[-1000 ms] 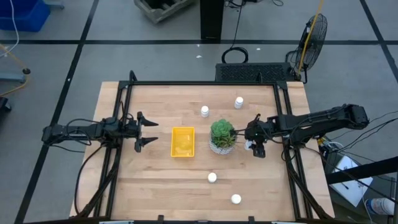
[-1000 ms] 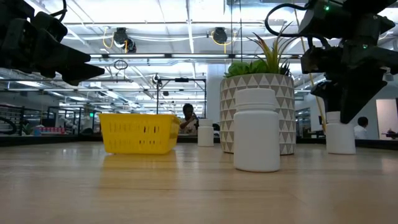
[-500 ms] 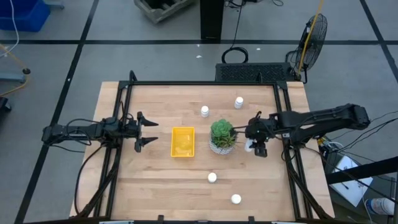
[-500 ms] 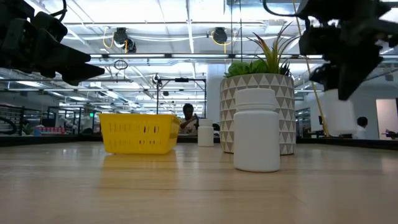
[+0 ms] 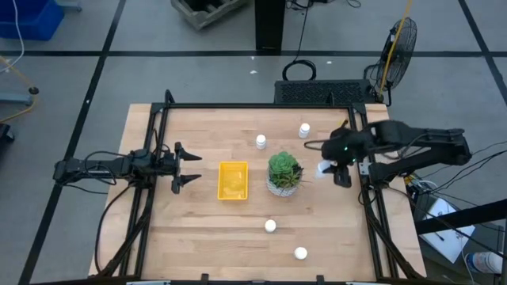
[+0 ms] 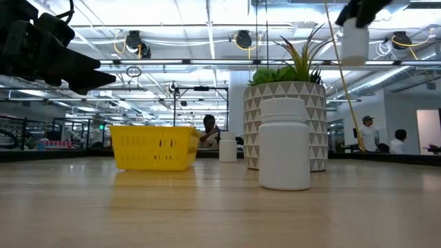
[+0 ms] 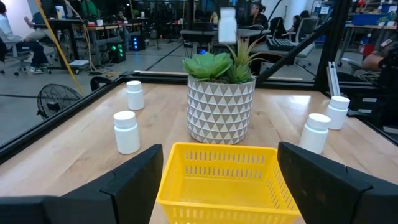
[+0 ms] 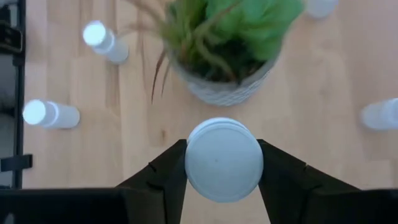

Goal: Pick and place pill bottles into a basket
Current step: Put the white medicine bottle into the yellow basket

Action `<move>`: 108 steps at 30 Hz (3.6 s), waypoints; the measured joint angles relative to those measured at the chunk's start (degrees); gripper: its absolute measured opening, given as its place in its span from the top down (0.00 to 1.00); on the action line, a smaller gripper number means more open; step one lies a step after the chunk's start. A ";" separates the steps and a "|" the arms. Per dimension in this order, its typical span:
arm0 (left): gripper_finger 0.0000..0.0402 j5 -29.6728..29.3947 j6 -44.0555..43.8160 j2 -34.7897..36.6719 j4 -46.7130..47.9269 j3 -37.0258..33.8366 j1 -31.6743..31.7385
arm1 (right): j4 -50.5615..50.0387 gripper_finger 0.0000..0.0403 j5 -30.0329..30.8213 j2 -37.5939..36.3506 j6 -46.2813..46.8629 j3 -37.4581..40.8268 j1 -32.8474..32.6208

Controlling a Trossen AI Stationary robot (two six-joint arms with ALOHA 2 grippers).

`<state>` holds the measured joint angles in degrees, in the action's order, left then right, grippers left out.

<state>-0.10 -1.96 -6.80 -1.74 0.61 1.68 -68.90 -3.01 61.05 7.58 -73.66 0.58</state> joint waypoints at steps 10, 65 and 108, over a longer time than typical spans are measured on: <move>0.21 0.00 0.00 0.00 0.00 0.00 0.01 | -4.94 0.62 -0.56 11.64 -9.93 -13.77 5.98; 0.19 0.00 0.00 0.01 -0.01 0.01 0.02 | 9.95 0.61 -15.33 45.80 -28.38 -47.73 3.70; 0.19 0.00 0.00 0.00 0.00 0.01 0.00 | 20.18 0.60 -20.81 61.04 -32.73 -42.42 1.95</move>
<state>-0.10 -1.96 -6.81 -1.74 0.62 1.67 -48.72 -23.81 122.09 -25.15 -116.08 2.52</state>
